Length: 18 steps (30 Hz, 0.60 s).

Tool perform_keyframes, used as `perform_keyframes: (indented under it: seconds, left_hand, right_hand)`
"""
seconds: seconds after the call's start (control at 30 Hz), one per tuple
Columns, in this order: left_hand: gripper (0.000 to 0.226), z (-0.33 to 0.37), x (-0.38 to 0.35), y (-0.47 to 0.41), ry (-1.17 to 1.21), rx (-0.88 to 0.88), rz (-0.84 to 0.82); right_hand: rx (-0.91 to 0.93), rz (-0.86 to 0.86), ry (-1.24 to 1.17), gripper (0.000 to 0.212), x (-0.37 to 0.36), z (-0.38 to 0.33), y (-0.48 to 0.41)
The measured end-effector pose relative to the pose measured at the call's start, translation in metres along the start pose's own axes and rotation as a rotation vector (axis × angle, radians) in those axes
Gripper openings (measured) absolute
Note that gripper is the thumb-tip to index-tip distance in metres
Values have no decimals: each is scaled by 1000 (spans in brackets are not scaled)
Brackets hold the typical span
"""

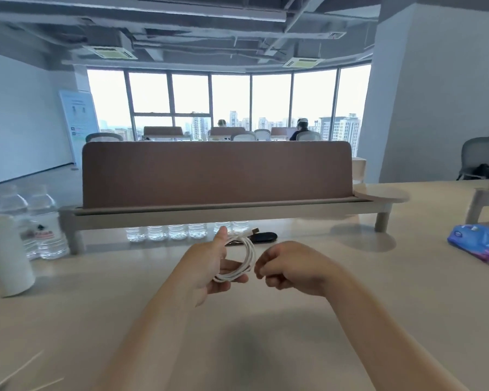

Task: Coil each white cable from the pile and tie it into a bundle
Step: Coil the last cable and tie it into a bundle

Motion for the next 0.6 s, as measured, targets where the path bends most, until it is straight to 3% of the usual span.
perform_keyframes:
  seconds: [0.23,0.47,0.53,0.6]
  left_hand:
    - [50,1,62,-2,82,-24,97]
    - [50,3,79,-10,41,-45,68]
    - [49,4,79,-10,26,-54,71]
    - [47,4,78,-12,3,-59,58]
  right_hand:
    - [94,-263,199,8,-56,-37,-20]
    - [95,-443,165,6,-83,-37,-38]
    - [100,-449,144,16,-81,-36,-42]
    - [147,-326,108,22,-75,-39,-49]
Point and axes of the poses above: each hand's wrist, its own y-axis away from the middle knuckle, its own x-axis out of the back of the hand, z = x × y, the point moved 5 cm from there along -y, towards the middle knuckle, and after that the axes turned 2 degrees about -x, right-handed, at the moved point
